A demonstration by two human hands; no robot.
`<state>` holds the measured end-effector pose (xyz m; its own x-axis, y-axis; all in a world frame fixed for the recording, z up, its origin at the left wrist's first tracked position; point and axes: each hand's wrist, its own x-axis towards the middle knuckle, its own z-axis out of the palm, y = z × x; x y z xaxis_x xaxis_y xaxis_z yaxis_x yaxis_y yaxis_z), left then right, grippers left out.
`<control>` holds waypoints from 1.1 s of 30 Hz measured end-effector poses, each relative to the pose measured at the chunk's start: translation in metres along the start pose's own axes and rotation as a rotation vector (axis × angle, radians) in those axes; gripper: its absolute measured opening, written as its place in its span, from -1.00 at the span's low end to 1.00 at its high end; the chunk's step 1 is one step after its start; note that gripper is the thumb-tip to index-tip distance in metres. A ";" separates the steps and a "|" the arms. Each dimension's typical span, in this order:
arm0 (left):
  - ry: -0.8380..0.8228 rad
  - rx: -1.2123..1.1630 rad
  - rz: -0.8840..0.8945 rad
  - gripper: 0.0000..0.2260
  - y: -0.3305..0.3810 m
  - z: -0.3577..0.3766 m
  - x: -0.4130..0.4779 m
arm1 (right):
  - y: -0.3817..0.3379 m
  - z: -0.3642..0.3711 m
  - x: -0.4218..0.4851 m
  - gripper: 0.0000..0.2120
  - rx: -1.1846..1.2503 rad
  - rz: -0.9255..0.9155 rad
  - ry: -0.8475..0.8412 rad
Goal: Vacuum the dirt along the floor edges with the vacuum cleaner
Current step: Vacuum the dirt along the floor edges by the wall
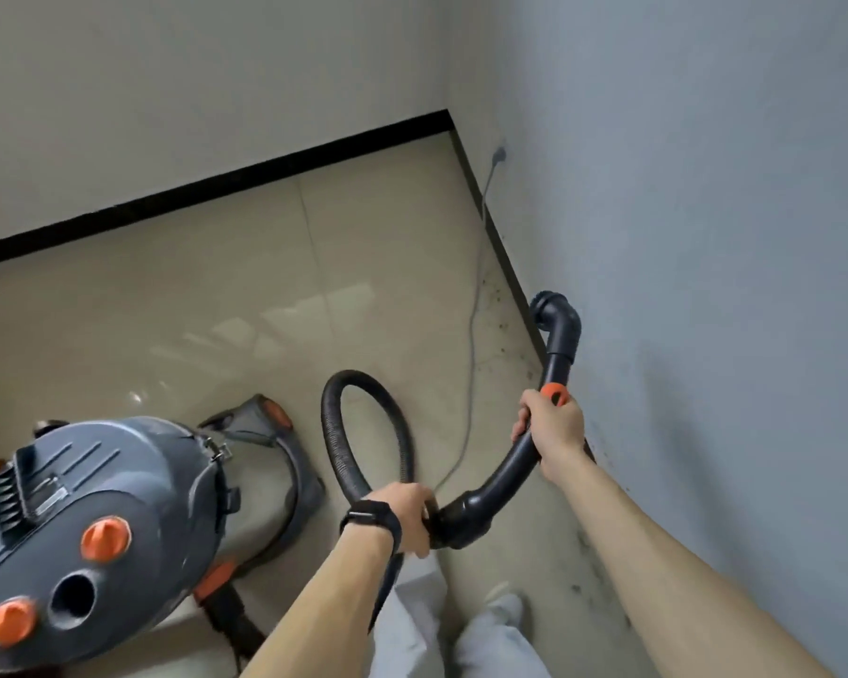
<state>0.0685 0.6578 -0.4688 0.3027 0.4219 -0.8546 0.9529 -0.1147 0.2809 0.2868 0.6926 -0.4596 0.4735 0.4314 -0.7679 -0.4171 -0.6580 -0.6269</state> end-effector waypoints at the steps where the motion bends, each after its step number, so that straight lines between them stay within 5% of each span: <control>1: -0.042 -0.061 -0.015 -0.65 -0.006 0.006 0.025 | 0.015 0.007 0.019 -0.87 -0.076 -0.040 0.019; 7: 0.135 -0.132 -0.018 -0.69 -0.042 0.031 0.214 | 0.138 0.037 0.169 -0.84 -0.348 -0.188 0.184; 15: 0.226 -0.072 0.001 -0.56 -0.055 0.092 0.440 | 0.289 0.034 0.346 -0.85 -0.483 -0.264 0.134; 26: 0.757 -0.088 0.000 -0.62 -0.042 0.094 0.606 | 0.304 0.072 0.468 -0.75 -0.287 -0.181 -0.068; 33: 0.780 -0.017 -0.069 -0.71 -0.079 0.062 0.606 | 0.283 0.100 0.471 -0.94 -0.176 -0.181 -0.129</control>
<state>0.1779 0.8664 -1.0357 0.1351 0.9383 -0.3183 0.9667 -0.0544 0.2500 0.3138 0.7714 -1.0120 0.4210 0.6191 -0.6629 -0.1885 -0.6551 -0.7316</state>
